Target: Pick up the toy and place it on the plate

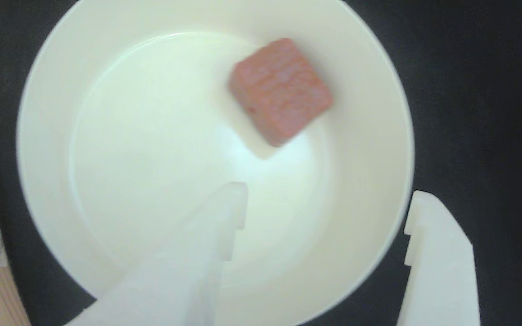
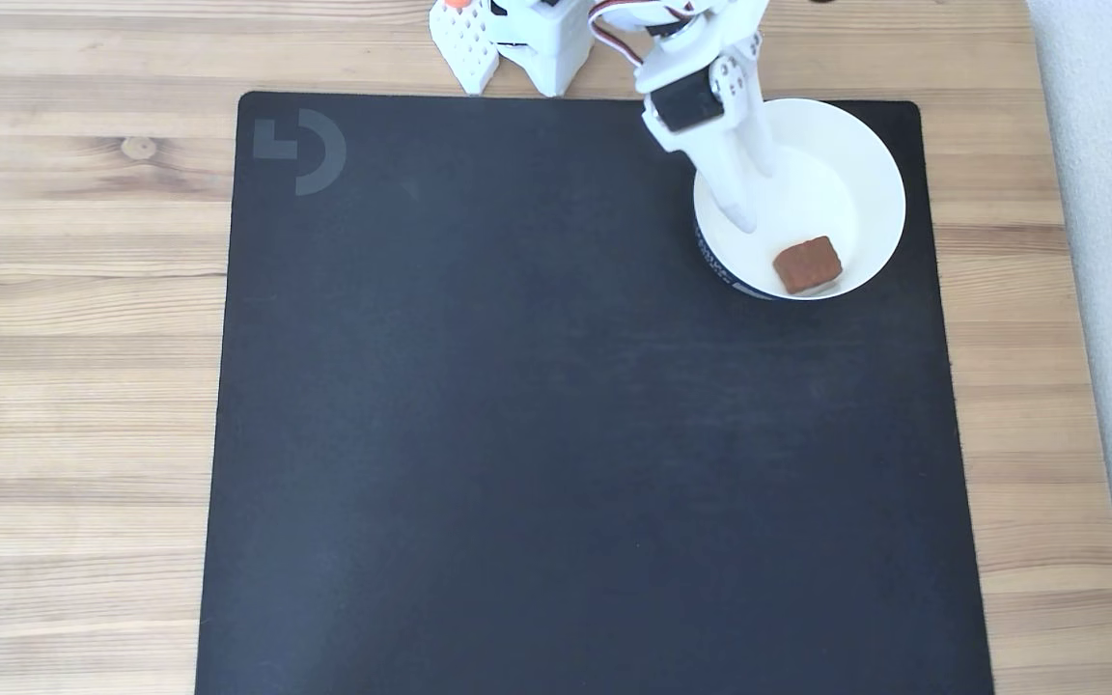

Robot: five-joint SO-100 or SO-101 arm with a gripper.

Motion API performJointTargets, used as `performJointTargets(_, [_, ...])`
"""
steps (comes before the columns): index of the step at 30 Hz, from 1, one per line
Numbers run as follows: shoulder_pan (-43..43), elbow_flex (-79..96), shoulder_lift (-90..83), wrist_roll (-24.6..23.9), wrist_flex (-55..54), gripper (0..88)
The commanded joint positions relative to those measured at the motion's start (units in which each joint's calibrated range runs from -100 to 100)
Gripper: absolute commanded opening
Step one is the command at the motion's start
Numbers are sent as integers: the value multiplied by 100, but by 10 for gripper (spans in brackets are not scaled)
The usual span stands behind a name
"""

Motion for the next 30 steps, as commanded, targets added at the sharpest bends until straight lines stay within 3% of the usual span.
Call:
performJointTargets(1, [386,-572,-72,56,-104,113])
performJointTargets(4, [871,-762,-80,286,-104,20])
performJointTargets(11, [2502,-1077,-88,1304,-239,23])
performJointTargets(13, [3330,-1023,-88,1899,-789,23])
performJointTargets(18, [4560,-969,-88,2353,-1060,22])
performJointTargets(25, [4736,-167,-313,2812,-1077,22])
performJointTargets(27, [4802,266,-964,3078,-1043,24])
performJointTargets(30, [4853,753,-1597,3110,-925,25])
